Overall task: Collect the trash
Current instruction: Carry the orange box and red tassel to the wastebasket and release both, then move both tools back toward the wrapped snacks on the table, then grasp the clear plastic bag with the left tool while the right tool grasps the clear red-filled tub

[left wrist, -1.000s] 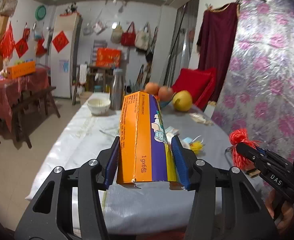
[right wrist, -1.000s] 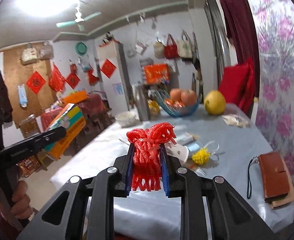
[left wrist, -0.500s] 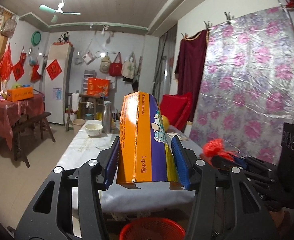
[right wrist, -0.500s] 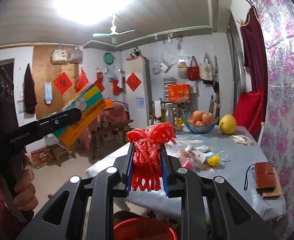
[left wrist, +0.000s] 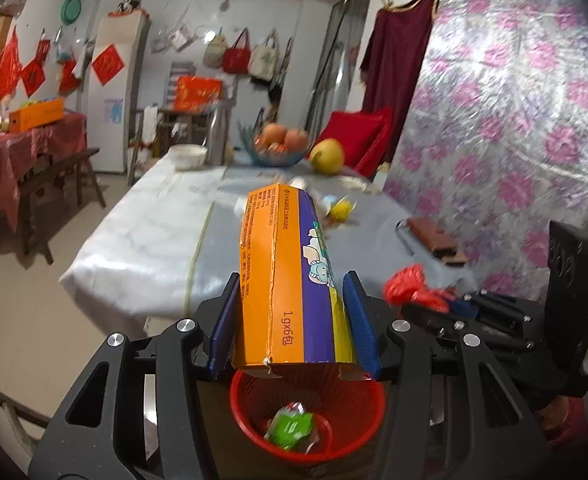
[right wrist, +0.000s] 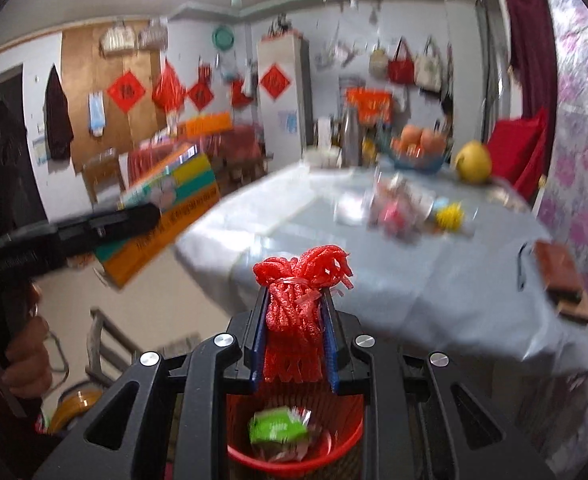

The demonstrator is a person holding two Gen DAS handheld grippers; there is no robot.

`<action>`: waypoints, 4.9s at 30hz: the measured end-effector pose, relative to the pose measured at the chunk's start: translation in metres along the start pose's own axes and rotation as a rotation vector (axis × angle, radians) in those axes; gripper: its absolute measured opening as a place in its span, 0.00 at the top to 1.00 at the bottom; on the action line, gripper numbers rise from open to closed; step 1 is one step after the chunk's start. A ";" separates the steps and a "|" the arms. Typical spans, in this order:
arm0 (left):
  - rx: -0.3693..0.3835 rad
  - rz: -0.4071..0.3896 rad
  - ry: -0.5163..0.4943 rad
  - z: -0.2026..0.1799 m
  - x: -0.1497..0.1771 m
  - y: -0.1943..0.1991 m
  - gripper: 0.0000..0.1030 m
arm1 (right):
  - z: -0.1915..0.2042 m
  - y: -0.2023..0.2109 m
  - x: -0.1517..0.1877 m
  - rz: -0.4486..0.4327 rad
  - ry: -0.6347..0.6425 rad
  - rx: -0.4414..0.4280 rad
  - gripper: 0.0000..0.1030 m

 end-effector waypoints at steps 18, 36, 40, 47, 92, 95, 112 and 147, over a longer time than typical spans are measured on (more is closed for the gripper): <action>-0.002 0.146 0.032 0.014 0.044 -0.032 0.51 | 0.004 -0.069 0.073 0.262 -0.008 0.000 0.62; 0.022 0.557 -0.016 -0.001 0.141 -0.108 0.26 | -0.031 -0.039 0.045 0.151 0.000 0.142 0.56; -0.005 0.500 -0.067 -0.006 0.132 -0.099 0.16 | -0.026 -0.038 0.044 0.146 0.015 0.138 0.56; -0.035 0.376 -0.065 0.001 0.103 -0.075 0.12 | -0.023 -0.033 0.042 0.129 0.021 0.136 0.55; -0.108 0.327 0.082 0.058 0.043 -0.134 0.07 | -0.111 -0.117 -0.003 0.145 -0.220 0.053 0.36; -0.118 0.336 0.095 0.066 0.038 -0.143 0.07 | -0.118 -0.139 -0.020 0.148 -0.222 0.038 0.36; -0.145 0.342 0.103 0.092 0.003 -0.190 0.07 | -0.164 -0.258 -0.079 0.222 -0.428 -0.093 0.28; -0.067 0.314 -0.167 0.037 -0.080 -0.358 0.07 | -0.262 -0.252 -0.067 0.104 -0.459 0.142 0.45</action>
Point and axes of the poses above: each gripper's, at about its wrist camera, not at the fingertips, and y roughly against the way its jaws point, z to its left, x to its underside, the point moved 6 cm from there along -y, roughly the way its jaws point, and after that the axes turned 2 degrees about x, right-handed, at the moved point
